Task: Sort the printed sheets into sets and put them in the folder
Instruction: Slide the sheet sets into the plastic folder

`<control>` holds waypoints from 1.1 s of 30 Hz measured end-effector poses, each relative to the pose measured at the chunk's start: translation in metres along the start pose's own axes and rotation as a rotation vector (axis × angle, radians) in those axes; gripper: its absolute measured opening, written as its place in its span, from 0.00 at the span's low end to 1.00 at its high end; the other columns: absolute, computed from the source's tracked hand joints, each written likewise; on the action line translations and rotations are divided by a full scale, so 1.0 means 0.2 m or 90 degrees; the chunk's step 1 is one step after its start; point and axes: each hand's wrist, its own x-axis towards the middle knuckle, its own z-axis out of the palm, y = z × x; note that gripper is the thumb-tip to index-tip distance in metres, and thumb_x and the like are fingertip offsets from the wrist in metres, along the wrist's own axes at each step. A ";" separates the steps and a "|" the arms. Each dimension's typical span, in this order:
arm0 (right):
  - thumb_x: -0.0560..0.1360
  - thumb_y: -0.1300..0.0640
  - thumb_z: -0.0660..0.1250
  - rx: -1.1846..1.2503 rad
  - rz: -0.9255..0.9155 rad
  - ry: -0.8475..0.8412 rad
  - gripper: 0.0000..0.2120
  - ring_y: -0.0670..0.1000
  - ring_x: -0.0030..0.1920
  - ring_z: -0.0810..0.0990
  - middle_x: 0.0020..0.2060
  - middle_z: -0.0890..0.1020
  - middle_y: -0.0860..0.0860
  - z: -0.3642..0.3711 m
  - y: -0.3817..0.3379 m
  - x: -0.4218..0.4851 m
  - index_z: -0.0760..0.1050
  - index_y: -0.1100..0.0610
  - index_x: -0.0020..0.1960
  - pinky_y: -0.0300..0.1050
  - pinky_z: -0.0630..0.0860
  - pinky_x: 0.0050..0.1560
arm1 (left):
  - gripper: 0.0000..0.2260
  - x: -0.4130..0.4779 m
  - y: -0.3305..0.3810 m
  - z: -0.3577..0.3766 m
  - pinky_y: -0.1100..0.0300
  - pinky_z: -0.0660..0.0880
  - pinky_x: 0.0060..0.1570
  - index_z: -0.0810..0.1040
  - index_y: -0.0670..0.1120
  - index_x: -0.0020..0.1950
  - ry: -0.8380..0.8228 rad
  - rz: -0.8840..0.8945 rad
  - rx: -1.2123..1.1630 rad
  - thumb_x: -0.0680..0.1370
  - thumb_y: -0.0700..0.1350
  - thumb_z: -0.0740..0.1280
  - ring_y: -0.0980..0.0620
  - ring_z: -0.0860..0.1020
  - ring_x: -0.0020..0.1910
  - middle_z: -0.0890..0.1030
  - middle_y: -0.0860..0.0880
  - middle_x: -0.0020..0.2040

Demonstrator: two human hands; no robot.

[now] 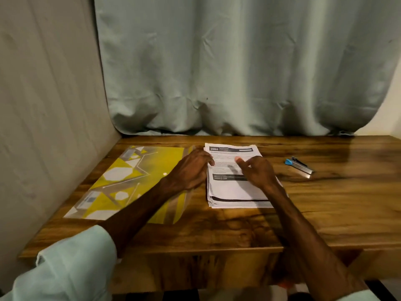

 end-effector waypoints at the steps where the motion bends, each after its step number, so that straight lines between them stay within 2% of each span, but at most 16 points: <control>1: 0.75 0.29 0.60 -0.024 0.020 0.014 0.35 0.59 0.45 0.82 0.40 0.85 0.59 -0.04 0.06 0.02 0.83 0.62 0.42 0.51 0.74 0.51 | 0.12 0.03 0.02 0.01 0.47 0.72 0.66 0.80 0.45 0.60 -0.012 -0.020 -0.008 0.80 0.42 0.61 0.45 0.77 0.64 0.81 0.45 0.62; 2: 0.75 0.31 0.66 -0.059 0.042 0.027 0.32 0.61 0.51 0.81 0.47 0.85 0.61 -0.08 0.12 0.03 0.83 0.63 0.49 0.54 0.75 0.55 | 0.13 0.06 0.04 0.03 0.47 0.75 0.62 0.79 0.46 0.60 -0.019 -0.037 -0.025 0.82 0.46 0.58 0.46 0.78 0.61 0.82 0.45 0.61; 4: 0.70 0.34 0.74 -0.130 0.086 0.011 0.33 0.64 0.59 0.78 0.58 0.82 0.62 -0.14 0.19 0.04 0.78 0.63 0.59 0.56 0.74 0.60 | 0.15 0.11 0.08 0.06 0.49 0.77 0.56 0.79 0.46 0.58 -0.030 -0.072 -0.056 0.84 0.52 0.56 0.47 0.80 0.57 0.83 0.46 0.58; 7: 0.68 0.40 0.79 -0.118 0.119 -0.054 0.38 0.62 0.63 0.77 0.65 0.78 0.61 -0.20 0.23 0.05 0.72 0.63 0.67 0.50 0.74 0.57 | 0.12 0.13 0.11 0.12 0.54 0.77 0.51 0.80 0.49 0.55 -0.026 -0.102 -0.040 0.82 0.54 0.62 0.49 0.81 0.54 0.84 0.50 0.55; 10: 0.66 0.46 0.83 -0.080 0.153 -0.060 0.33 0.60 0.58 0.80 0.60 0.81 0.59 -0.23 0.24 0.11 0.75 0.63 0.61 0.49 0.76 0.51 | 0.07 0.10 0.09 0.21 0.60 0.73 0.49 0.82 0.50 0.52 -0.008 -0.114 0.011 0.79 0.51 0.68 0.51 0.80 0.53 0.84 0.51 0.54; 13: 0.67 0.52 0.82 -0.040 0.174 -0.069 0.22 0.56 0.46 0.79 0.52 0.83 0.59 -0.24 0.23 0.16 0.76 0.63 0.51 0.47 0.75 0.42 | 0.05 0.07 0.07 0.23 0.57 0.77 0.50 0.82 0.50 0.51 0.046 -0.140 -0.025 0.79 0.49 0.70 0.52 0.80 0.52 0.84 0.51 0.52; 15: 0.69 0.52 0.81 -0.034 0.177 -0.064 0.19 0.54 0.42 0.78 0.47 0.81 0.58 -0.25 0.23 0.18 0.73 0.59 0.44 0.45 0.73 0.41 | 0.03 0.07 0.06 0.23 0.56 0.78 0.49 0.81 0.49 0.50 0.074 -0.139 -0.043 0.78 0.46 0.70 0.51 0.80 0.50 0.83 0.51 0.51; 17: 0.71 0.51 0.80 -0.057 0.169 -0.047 0.18 0.51 0.36 0.76 0.44 0.80 0.56 -0.26 0.23 0.20 0.72 0.57 0.41 0.45 0.72 0.41 | 0.03 0.06 0.05 0.24 0.60 0.75 0.47 0.81 0.50 0.49 0.087 -0.144 -0.047 0.77 0.43 0.71 0.53 0.79 0.49 0.83 0.53 0.49; 19: 0.72 0.51 0.79 -0.068 0.170 -0.027 0.16 0.50 0.33 0.73 0.44 0.82 0.57 -0.27 0.25 0.21 0.73 0.57 0.40 0.45 0.72 0.41 | 0.03 0.05 0.04 0.26 0.61 0.73 0.47 0.81 0.50 0.48 0.092 -0.140 -0.056 0.76 0.42 0.71 0.54 0.78 0.49 0.82 0.54 0.49; 23: 0.75 0.52 0.76 -0.083 0.126 0.029 0.12 0.49 0.32 0.74 0.47 0.84 0.59 -0.31 0.26 0.20 0.77 0.59 0.42 0.45 0.74 0.40 | 0.04 0.05 0.04 0.27 0.58 0.76 0.48 0.81 0.52 0.48 0.109 -0.149 -0.071 0.76 0.43 0.71 0.56 0.77 0.48 0.81 0.56 0.49; 26: 0.79 0.54 0.72 -0.033 0.072 0.018 0.10 0.54 0.41 0.80 0.53 0.84 0.59 -0.35 0.25 0.19 0.80 0.61 0.53 0.45 0.76 0.42 | 0.05 0.04 0.05 0.27 0.58 0.76 0.48 0.81 0.51 0.48 0.098 -0.152 -0.069 0.76 0.42 0.72 0.55 0.77 0.49 0.81 0.55 0.49; 29: 0.79 0.58 0.70 0.013 0.033 -0.053 0.12 0.55 0.46 0.83 0.56 0.84 0.57 -0.42 0.22 0.18 0.81 0.59 0.62 0.46 0.80 0.45 | 0.06 0.05 0.05 0.26 0.57 0.77 0.50 0.83 0.46 0.49 0.092 -0.157 -0.063 0.76 0.36 0.69 0.50 0.80 0.50 0.84 0.49 0.51; 31: 0.78 0.62 0.70 0.073 0.020 -0.035 0.12 0.52 0.42 0.83 0.53 0.85 0.55 -0.46 0.20 0.18 0.82 0.58 0.61 0.44 0.80 0.41 | 0.10 0.05 0.06 0.22 0.59 0.76 0.52 0.83 0.43 0.52 0.100 -0.158 -0.093 0.76 0.31 0.67 0.47 0.81 0.53 0.84 0.45 0.52; 33: 0.76 0.66 0.70 0.198 0.012 0.021 0.12 0.52 0.40 0.83 0.50 0.86 0.56 -0.49 0.19 0.18 0.84 0.60 0.58 0.46 0.82 0.43 | 0.10 0.04 0.08 0.16 0.60 0.74 0.53 0.82 0.41 0.54 0.139 -0.173 -0.129 0.76 0.31 0.68 0.44 0.81 0.54 0.84 0.43 0.54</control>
